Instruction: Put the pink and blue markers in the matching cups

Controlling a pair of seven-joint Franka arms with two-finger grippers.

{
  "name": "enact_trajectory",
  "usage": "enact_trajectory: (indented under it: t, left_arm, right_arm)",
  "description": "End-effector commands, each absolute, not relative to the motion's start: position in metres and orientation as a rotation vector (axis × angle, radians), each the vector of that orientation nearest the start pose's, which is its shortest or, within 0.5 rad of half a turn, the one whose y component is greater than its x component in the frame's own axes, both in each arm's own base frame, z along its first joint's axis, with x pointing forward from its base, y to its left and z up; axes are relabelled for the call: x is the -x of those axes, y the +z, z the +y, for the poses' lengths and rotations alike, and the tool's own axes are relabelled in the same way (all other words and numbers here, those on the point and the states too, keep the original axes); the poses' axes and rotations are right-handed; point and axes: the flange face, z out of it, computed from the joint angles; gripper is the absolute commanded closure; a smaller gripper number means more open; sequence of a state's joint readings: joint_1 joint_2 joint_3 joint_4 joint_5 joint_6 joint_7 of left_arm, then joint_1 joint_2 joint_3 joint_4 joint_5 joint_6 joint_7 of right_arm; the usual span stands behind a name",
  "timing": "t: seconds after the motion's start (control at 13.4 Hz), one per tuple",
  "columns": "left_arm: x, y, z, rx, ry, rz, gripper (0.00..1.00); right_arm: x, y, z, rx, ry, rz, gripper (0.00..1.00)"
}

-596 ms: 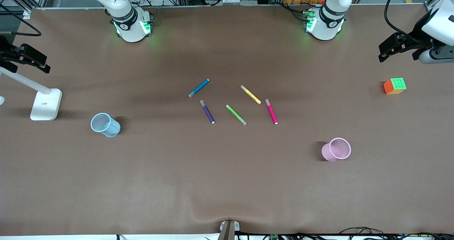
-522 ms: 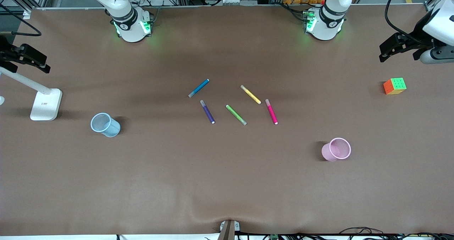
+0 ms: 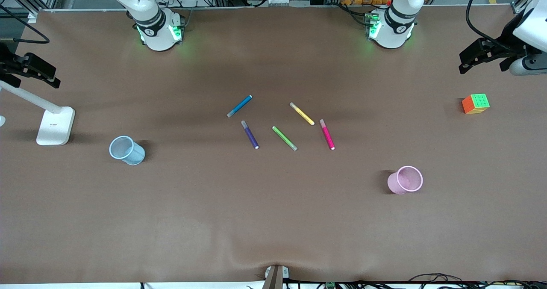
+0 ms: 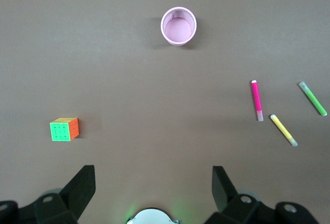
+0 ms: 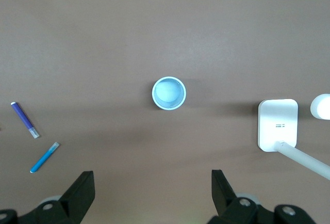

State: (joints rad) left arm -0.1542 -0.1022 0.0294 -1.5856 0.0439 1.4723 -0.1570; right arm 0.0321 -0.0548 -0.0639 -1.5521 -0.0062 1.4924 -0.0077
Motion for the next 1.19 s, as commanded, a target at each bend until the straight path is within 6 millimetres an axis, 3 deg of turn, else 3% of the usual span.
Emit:
enact_trajectory:
  t: [0.0,0.82,1.12]
  left_arm:
    - [-0.51,0.669,-0.054,3.107,0.02,-0.049,0.0]
    - [-0.507,0.661,-0.053,3.114,0.052,-0.064,0.0]
    - [-0.501,0.66,-0.053,3.114,0.057,-0.101,0.0]
  right_arm:
    - [-0.53,0.661,-0.018,3.147,0.003,0.04,0.0]
    - [-0.531,0.662,-0.019,3.147,-0.009,0.042,0.0]
    - [-0.541,0.649,-0.02,3.15,0.022,0.04,0.0]
